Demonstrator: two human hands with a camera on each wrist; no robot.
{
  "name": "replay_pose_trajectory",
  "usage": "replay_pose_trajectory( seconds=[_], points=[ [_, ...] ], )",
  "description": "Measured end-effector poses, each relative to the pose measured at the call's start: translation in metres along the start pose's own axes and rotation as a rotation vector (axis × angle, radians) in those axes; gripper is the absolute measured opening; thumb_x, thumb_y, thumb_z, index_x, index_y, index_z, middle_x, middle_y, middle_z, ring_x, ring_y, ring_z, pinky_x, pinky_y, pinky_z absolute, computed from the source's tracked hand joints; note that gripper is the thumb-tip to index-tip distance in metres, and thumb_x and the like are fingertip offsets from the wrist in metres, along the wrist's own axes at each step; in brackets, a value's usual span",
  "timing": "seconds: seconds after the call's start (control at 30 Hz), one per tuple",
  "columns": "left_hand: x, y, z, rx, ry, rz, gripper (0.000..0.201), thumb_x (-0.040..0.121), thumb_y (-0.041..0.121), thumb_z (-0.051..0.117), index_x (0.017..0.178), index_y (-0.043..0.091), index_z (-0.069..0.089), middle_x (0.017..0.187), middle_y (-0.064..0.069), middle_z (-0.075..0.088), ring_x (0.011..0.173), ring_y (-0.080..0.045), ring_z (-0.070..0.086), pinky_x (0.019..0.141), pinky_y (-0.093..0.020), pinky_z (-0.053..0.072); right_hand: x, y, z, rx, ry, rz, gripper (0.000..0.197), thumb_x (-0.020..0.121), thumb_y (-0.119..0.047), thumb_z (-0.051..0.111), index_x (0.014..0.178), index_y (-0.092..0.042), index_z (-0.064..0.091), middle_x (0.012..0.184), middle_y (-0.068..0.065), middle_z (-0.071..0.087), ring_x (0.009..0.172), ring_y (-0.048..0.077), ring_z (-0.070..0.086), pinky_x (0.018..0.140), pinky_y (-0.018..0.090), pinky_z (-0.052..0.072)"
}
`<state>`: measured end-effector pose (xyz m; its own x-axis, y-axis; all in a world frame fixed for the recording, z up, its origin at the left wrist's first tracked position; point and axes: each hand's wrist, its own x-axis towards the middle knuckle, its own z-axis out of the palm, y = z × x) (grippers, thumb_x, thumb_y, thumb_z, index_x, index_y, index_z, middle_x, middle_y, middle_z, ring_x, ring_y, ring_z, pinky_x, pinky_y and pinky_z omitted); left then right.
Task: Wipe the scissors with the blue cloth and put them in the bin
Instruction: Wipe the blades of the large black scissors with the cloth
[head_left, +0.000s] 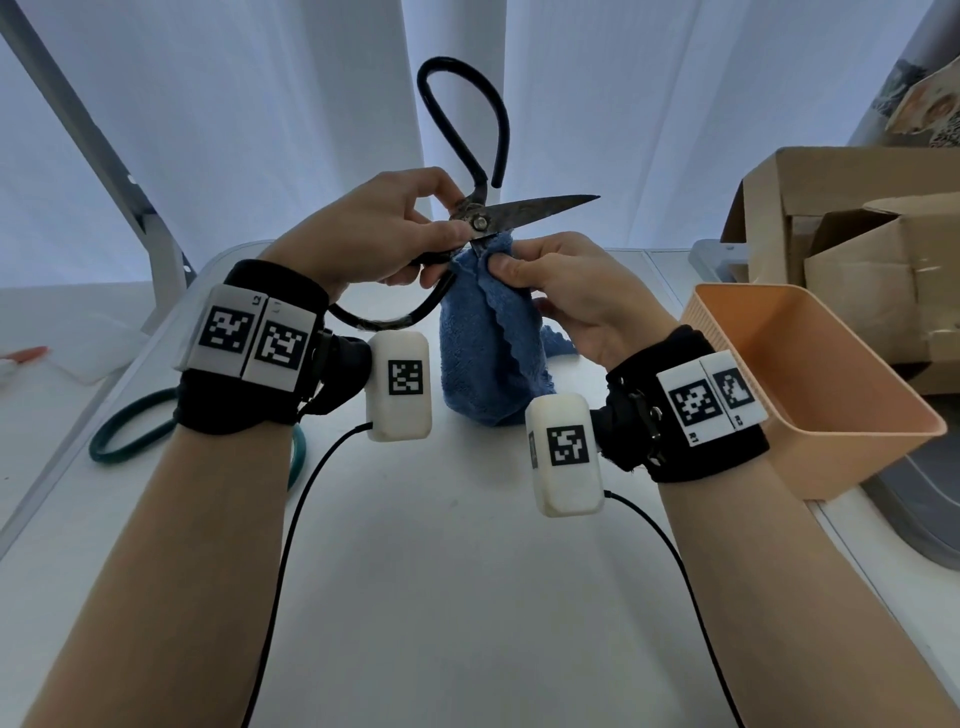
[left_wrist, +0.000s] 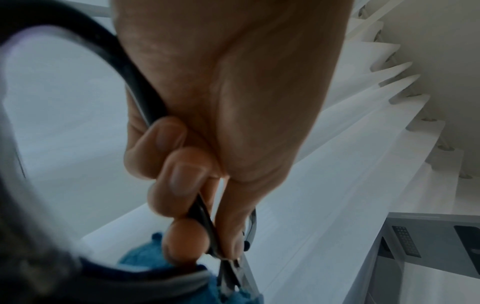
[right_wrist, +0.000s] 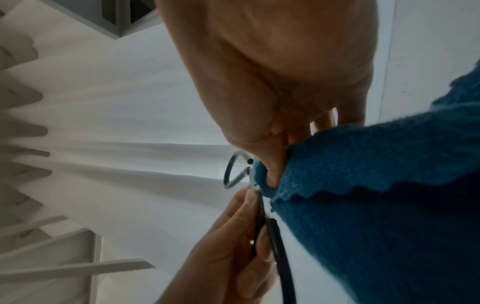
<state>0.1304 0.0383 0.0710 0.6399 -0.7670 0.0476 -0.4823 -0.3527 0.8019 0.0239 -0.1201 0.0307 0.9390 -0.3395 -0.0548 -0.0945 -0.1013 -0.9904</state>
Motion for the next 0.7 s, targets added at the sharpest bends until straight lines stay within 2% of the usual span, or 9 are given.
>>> replay_pose_trajectory(
  seconds=[0.07, 0.17, 0.2, 0.3, 0.4, 0.47, 0.57, 0.7],
  points=[
    [0.0004, 0.0009, 0.0005, 0.001, 0.008, 0.0, 0.019, 0.1, 0.024, 0.059, 0.114, 0.012, 0.057, 0.054, -0.002, 0.057, 0.05, -0.018, 0.034, 0.044, -0.018, 0.031, 0.001, 0.0016, 0.0005, -0.013, 0.018, -0.006, 0.019, 0.096, -0.018, 0.064, 0.106, -0.006, 0.075, 0.097, 0.007, 0.074, 0.081, 0.01, 0.067, 0.062, 0.016, 0.051],
    [0.0005, 0.0024, 0.0015, -0.011, 0.024, -0.005, 0.018, 0.1, 0.027, 0.059, 0.113, 0.015, 0.059, 0.057, -0.003, 0.058, 0.062, -0.024, 0.037, 0.05, -0.022, 0.034, 0.0029, 0.0044, 0.0043, 0.013, 0.075, -0.002, 0.032, 0.089, -0.03, 0.072, 0.102, -0.001, 0.074, 0.096, 0.01, 0.076, 0.083, 0.014, 0.069, 0.076, 0.028, 0.057],
    [0.0002, 0.0025, 0.0013, -0.012, 0.026, -0.006, 0.018, 0.1, 0.027, 0.059, 0.113, 0.015, 0.059, 0.057, -0.003, 0.058, 0.064, -0.024, 0.037, 0.052, -0.023, 0.034, 0.0037, 0.005, 0.0051, 0.021, 0.09, 0.0, 0.032, 0.088, -0.031, 0.073, 0.1, -0.001, 0.074, 0.094, 0.009, 0.076, 0.083, 0.014, 0.069, 0.077, 0.029, 0.058],
    [-0.0003, 0.0009, -0.0001, -0.002, 0.025, -0.008, 0.015, 0.1, 0.026, 0.059, 0.11, 0.016, 0.059, 0.056, -0.003, 0.058, 0.059, -0.023, 0.037, 0.051, -0.024, 0.033, 0.004, 0.0044, 0.0046, 0.003, 0.069, -0.007, 0.018, 0.093, -0.025, 0.069, 0.099, -0.01, 0.077, 0.093, 0.005, 0.076, 0.082, 0.011, 0.067, 0.067, 0.021, 0.052],
    [-0.0007, -0.0008, -0.0013, -0.003, 0.016, -0.009, 0.014, 0.1, 0.025, 0.06, 0.11, 0.015, 0.059, 0.056, -0.005, 0.058, 0.051, -0.018, 0.035, 0.048, -0.022, 0.032, 0.0032, 0.0047, 0.0015, -0.019, 0.001, -0.01, 0.017, 0.094, -0.017, 0.066, 0.106, -0.009, 0.076, 0.102, 0.008, 0.076, 0.086, 0.012, 0.067, 0.068, 0.02, 0.051],
    [0.0, -0.0005, -0.0008, -0.005, 0.027, -0.01, 0.016, 0.1, 0.026, 0.059, 0.111, 0.015, 0.059, 0.056, -0.004, 0.058, 0.053, -0.018, 0.036, 0.048, -0.022, 0.033, 0.0024, 0.0045, 0.0025, -0.014, 0.027, -0.007, 0.018, 0.093, -0.022, 0.068, 0.103, -0.009, 0.076, 0.095, 0.004, 0.076, 0.081, 0.008, 0.067, 0.064, 0.017, 0.05],
    [0.001, 0.0005, 0.0004, -0.005, 0.037, -0.016, 0.016, 0.1, 0.028, 0.059, 0.112, 0.016, 0.059, 0.056, -0.001, 0.058, 0.055, -0.018, 0.037, 0.049, -0.02, 0.034, 0.0036, 0.0057, 0.0052, 0.018, 0.078, -0.005, 0.022, 0.091, -0.03, 0.07, 0.095, -0.009, 0.076, 0.087, 0.002, 0.075, 0.077, 0.009, 0.068, 0.066, 0.02, 0.051],
    [0.0012, -0.0025, -0.0005, -0.005, 0.02, -0.017, 0.018, 0.1, 0.025, 0.059, 0.113, 0.014, 0.058, 0.056, -0.005, 0.058, 0.052, -0.019, 0.035, 0.047, -0.021, 0.032, 0.0034, 0.0056, 0.0038, -0.011, -0.002, -0.009, 0.015, 0.095, -0.016, 0.065, 0.104, -0.01, 0.075, 0.096, 0.004, 0.075, 0.081, 0.008, 0.067, 0.063, 0.014, 0.049]
  ],
)
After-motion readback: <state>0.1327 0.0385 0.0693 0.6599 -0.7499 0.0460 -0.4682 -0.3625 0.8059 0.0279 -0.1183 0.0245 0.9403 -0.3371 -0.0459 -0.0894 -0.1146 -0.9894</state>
